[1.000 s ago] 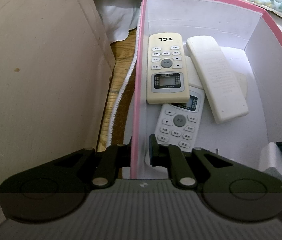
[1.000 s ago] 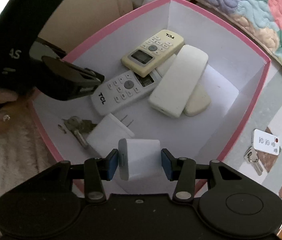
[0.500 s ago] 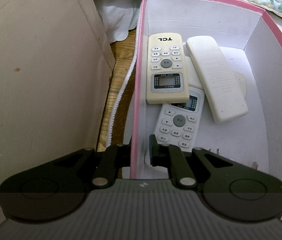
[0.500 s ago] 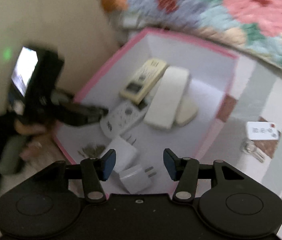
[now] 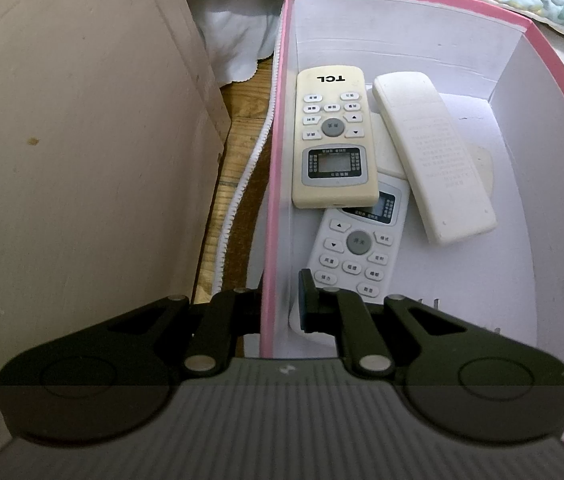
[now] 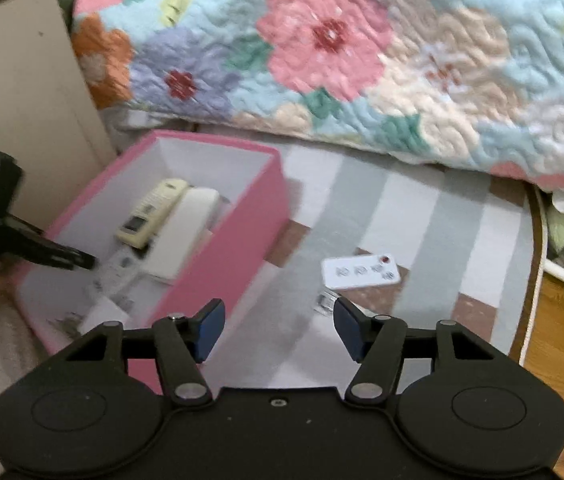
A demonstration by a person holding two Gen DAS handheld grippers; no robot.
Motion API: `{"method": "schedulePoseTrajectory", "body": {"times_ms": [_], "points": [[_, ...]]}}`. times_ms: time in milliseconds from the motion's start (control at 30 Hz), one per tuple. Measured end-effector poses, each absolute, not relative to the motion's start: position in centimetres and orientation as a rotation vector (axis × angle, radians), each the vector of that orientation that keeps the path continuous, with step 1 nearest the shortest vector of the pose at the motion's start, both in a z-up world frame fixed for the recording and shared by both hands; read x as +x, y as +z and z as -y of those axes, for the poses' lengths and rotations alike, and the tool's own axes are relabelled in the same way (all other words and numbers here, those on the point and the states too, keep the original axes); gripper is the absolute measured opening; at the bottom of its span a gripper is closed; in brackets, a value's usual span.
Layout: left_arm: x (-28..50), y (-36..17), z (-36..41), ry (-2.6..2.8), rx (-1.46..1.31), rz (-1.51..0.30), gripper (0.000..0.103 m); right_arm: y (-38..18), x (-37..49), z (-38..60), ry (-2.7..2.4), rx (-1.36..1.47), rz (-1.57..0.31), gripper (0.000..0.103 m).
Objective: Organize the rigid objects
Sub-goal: 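Grasp the silver key on the rug with the right tool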
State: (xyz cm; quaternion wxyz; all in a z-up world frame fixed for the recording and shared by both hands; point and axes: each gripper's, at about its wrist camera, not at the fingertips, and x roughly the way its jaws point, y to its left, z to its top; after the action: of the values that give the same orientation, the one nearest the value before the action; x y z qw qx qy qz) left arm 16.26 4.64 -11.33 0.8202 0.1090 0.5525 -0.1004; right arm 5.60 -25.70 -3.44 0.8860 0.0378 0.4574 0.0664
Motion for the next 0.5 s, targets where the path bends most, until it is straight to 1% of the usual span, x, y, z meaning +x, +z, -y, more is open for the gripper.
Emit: {"method": "schedulePoseTrajectory", "body": {"times_ms": [367,500], "points": [[16.2,-11.3,-4.7,-0.218,0.235,-1.173,0.01,-11.6,10.6,25.8,0.095,0.053,-1.024,0.066],[16.1,-11.2,-4.7,-0.214,0.235,-1.171,0.012,-13.8,12.6,26.1,0.055,0.059,-1.116,0.065]]}}
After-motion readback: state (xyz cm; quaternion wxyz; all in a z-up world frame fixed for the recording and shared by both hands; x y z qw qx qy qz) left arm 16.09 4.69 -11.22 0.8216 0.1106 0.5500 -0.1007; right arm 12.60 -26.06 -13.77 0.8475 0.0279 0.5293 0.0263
